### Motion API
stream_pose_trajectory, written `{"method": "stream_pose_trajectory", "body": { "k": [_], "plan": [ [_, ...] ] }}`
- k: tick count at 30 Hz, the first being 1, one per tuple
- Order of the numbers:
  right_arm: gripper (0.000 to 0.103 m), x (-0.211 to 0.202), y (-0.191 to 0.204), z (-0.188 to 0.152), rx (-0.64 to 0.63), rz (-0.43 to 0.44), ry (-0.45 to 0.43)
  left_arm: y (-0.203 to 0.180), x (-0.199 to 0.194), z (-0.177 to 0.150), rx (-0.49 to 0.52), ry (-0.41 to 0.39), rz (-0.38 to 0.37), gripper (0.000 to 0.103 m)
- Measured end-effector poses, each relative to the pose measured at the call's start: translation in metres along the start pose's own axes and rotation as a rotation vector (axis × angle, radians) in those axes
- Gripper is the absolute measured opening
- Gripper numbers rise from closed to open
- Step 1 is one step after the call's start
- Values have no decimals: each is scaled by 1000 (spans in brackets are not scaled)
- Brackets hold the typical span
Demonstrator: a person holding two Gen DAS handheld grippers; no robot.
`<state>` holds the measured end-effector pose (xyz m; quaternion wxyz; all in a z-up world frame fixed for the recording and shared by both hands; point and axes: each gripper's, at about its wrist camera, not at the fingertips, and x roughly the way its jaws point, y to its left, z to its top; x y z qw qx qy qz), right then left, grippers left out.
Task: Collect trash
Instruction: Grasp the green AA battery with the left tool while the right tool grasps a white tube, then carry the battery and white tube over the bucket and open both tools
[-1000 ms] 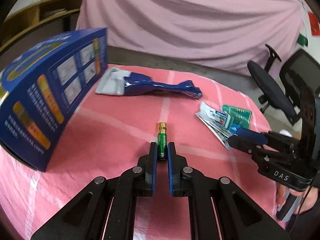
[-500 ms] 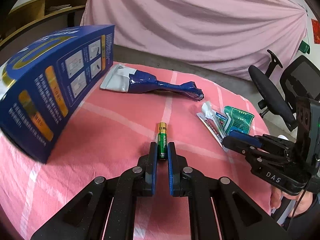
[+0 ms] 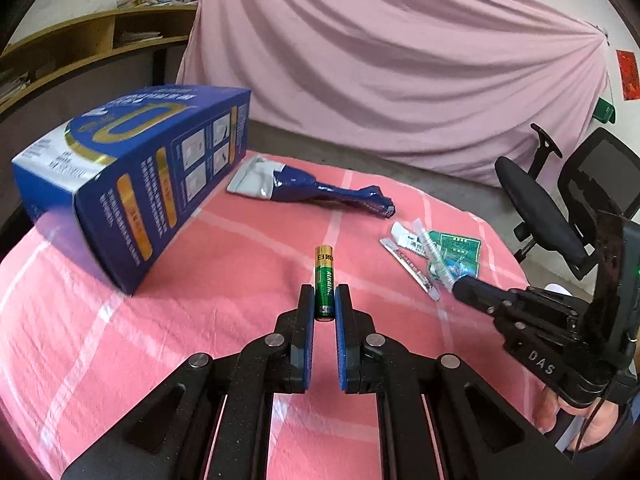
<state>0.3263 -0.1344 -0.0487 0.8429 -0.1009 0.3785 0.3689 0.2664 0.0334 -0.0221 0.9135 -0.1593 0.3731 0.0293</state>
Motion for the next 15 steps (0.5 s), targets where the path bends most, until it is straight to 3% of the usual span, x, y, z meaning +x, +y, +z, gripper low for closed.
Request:
{"method": "stream_pose_trajectory", "body": {
  "k": [9, 15],
  "plan": [
    [18, -35, 0, -8, 39, -18, -144, -15, -16, -4, 29, -53, 14, 7],
    [18, -82, 3, -21, 50, -82, -348, -50, -37, 1, 111, -169, -66, 7]
  ]
}}
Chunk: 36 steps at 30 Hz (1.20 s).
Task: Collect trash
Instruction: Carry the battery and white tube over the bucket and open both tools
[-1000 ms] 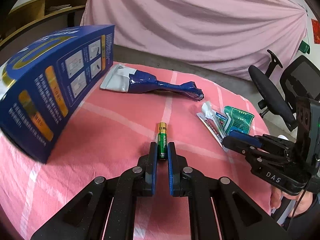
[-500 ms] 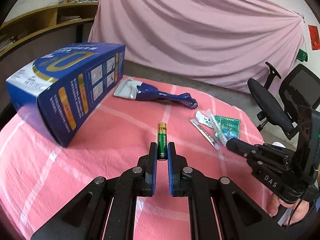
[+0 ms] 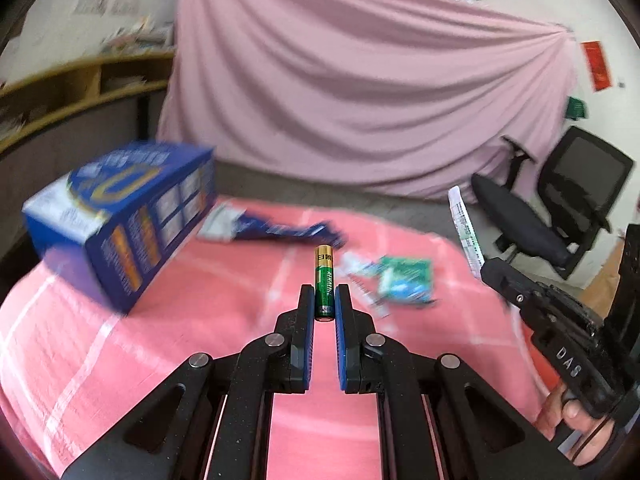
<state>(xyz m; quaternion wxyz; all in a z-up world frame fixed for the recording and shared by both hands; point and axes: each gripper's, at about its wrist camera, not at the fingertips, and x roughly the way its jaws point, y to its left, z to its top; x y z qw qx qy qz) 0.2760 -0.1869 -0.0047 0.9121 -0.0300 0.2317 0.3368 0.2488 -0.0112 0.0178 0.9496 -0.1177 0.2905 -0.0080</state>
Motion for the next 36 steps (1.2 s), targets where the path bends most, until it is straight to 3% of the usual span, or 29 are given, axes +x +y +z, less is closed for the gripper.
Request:
{"method": "stream_pose_trajectory", "body": {
  "k": [9, 17, 27, 33, 36],
  "plan": [
    [18, -93, -15, 5, -22, -182, -344, -86, -38, 25, 165, -236, -142, 7],
    [18, -146, -43, 0, 10, -344, -457, -163, -39, 28, 281, -273, -267, 7],
    [18, -196, -88, -22, 111, -464, -462, -242, -10, 10, 371, -207, -381, 7],
    [18, -191, -122, -33, 209, -511, -320, -276, 16, -12, 398, -68, -417, 7],
    [18, -185, -139, -39, 286, -486, -252, -286, 25, -21, 412, -17, -424, 7]
  ]
}}
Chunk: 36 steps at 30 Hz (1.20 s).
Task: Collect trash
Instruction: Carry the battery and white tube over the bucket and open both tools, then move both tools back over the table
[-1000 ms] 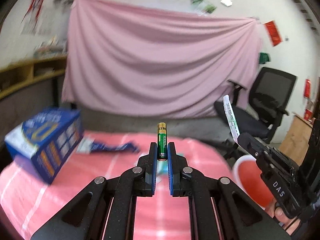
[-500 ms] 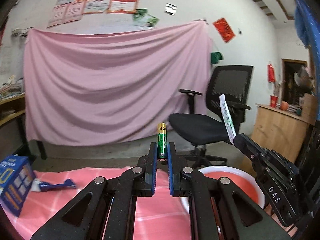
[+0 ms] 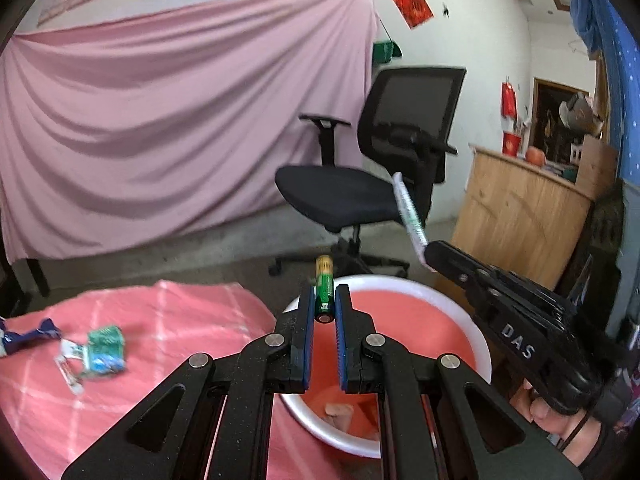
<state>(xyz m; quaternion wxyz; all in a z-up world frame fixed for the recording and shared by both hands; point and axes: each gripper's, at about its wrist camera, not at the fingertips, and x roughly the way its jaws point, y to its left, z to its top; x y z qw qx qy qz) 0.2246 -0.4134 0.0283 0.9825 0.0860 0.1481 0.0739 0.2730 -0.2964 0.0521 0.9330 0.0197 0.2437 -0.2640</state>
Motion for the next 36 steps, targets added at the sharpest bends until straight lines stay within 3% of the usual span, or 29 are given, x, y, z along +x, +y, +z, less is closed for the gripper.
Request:
{"method": "stream_pose_trajectory", "body": {
  "k": [10, 16, 23, 25, 30, 33, 36],
  "plan": [
    [19, 26, -20, -24, 33, -41, 205, -2, 21, -22, -33, 111, -30, 7],
    [20, 33, -27, -30, 61, -46, 251, 7, 33, -23, -87, 148, -41, 7],
    [21, 39, -31, -33, 69, -64, 269, 16, 38, -20, -130, 175, -55, 8],
    [24, 38, -34, -32, 77, -72, 264, 20, 37, -19, -137, 176, -51, 14],
    [44, 35, -35, -28, 91, -80, 235, 31, 30, -16, -163, 150, -36, 18],
    [48, 34, -35, -26, 94, -77, 222, 40, 24, -14, -182, 136, -18, 19],
    [52, 30, -31, -21, 93, -70, 186, 48, 13, -11, -196, 102, 8, 31]
  ]
}}
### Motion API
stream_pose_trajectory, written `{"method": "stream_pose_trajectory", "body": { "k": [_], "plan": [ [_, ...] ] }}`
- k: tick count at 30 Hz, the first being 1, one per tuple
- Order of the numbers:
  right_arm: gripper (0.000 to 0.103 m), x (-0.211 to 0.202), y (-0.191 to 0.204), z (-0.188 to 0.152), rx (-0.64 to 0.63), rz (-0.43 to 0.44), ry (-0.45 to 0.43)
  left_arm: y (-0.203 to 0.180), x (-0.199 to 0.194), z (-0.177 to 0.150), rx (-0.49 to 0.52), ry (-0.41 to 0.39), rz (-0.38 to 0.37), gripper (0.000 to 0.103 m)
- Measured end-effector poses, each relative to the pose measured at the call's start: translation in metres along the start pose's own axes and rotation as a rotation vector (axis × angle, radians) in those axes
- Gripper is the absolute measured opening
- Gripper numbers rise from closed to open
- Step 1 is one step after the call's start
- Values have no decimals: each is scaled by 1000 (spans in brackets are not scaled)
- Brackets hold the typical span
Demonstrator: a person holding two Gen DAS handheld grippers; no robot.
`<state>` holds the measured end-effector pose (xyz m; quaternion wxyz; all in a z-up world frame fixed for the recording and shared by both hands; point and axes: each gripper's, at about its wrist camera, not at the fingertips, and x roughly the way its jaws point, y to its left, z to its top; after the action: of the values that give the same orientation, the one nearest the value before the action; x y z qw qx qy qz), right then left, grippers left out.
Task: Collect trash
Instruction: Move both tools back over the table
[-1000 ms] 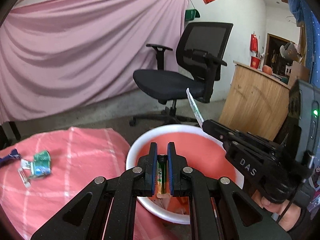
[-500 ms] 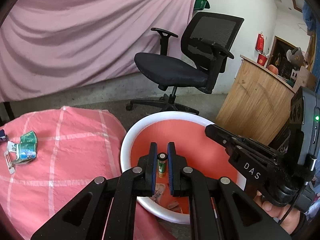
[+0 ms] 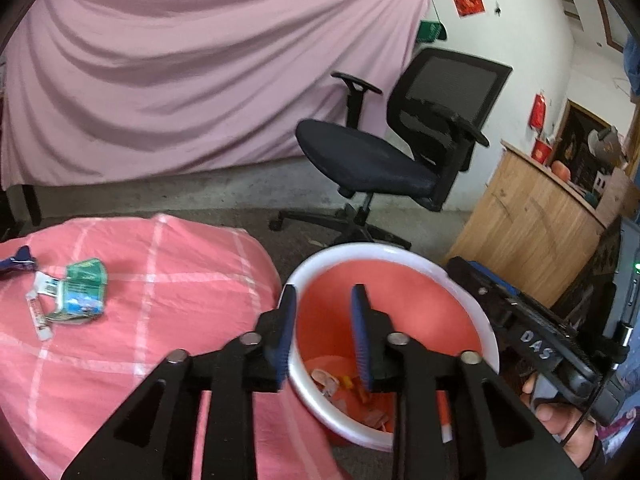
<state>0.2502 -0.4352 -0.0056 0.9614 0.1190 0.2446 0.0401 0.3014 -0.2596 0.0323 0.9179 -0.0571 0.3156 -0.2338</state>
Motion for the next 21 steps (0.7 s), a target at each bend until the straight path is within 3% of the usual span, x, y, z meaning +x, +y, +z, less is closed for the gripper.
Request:
{"method": "stream_pose_trajectory", "body": {
  "k": [5, 7, 10, 11, 13, 14, 21],
  "plan": [
    [71, -17, 12, 12, 9, 30, -117, 17, -29, 8, -26, -93, 53, 38],
    [77, -24, 20, 17, 10, 42, -170, 24, -42, 11, -29, -133, 83, 53],
    [100, -31, 33, 22, 8, 58, -226, 40, -67, 15, -49, -216, 135, 72],
    [103, -33, 38, 23, 5, 58, -248, 45, -73, 16, -56, -235, 148, 78],
    [103, -37, 49, 25, -7, 64, -291, 56, -86, 16, -73, -285, 186, 97],
    [103, -38, 55, 26, -16, 69, -311, 62, -96, 16, -85, -328, 213, 99],
    [103, -46, 95, 27, -76, 123, -436, 91, -135, 8, -68, -443, 340, 101]
  ]
}}
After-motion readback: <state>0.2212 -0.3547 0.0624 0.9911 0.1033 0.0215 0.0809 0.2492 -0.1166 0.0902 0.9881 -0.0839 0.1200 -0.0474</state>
